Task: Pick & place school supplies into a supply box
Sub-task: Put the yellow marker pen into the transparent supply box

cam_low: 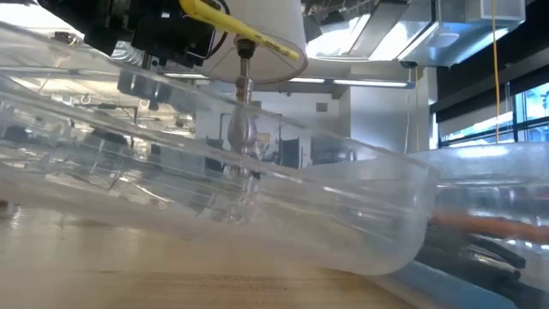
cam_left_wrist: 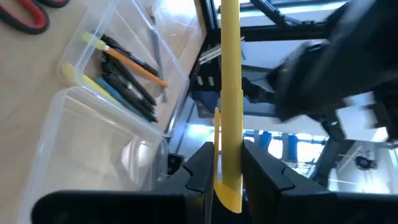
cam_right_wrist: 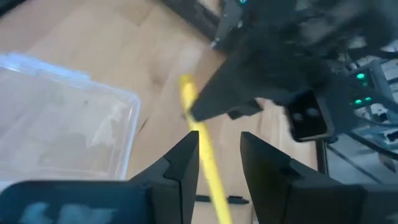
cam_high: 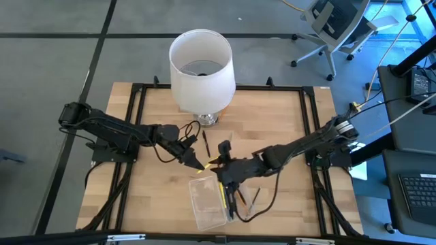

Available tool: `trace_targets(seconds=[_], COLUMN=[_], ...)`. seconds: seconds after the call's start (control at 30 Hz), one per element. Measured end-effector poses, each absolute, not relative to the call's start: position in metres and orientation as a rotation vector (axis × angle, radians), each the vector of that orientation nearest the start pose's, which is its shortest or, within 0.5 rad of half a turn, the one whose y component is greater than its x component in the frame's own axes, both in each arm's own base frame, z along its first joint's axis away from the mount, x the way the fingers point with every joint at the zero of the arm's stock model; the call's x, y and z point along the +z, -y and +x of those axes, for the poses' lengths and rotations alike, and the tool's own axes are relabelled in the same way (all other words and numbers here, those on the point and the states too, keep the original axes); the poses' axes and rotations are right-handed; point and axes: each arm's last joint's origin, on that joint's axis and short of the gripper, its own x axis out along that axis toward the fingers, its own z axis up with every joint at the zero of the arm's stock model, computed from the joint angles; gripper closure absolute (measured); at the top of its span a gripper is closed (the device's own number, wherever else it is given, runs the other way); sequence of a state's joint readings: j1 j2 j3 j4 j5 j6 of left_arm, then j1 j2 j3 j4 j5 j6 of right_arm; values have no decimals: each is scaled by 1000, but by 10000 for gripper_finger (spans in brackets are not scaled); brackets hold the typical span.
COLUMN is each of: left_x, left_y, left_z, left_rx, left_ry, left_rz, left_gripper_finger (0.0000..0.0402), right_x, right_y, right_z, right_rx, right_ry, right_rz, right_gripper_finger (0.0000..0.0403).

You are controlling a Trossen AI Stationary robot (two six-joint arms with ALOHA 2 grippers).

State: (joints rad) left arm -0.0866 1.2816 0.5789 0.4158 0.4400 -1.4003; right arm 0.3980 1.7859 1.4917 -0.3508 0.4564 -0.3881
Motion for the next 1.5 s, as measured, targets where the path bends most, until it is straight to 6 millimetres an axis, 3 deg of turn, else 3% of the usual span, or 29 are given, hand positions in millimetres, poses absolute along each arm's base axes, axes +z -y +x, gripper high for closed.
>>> trace_targets(seconds=[0.67, 0.97, 1.5], left_x=[221, 230, 227], left_y=[58, 58, 58], left_z=[255, 257, 256], left_rx=[-314, -396, -371], left_ry=[-646, -569, -593], left_rz=[-1432, -1422, -1412], left_gripper_finger=[345, 345, 345], right_x=[282, 280, 279], right_y=[-142, -143, -143], right_z=[382, 381, 380], right_rx=[71, 126, 103], right_ry=[-648, -665, -667], right_rz=[-667, -656, -575], right_gripper_finger=[281, 281, 293])
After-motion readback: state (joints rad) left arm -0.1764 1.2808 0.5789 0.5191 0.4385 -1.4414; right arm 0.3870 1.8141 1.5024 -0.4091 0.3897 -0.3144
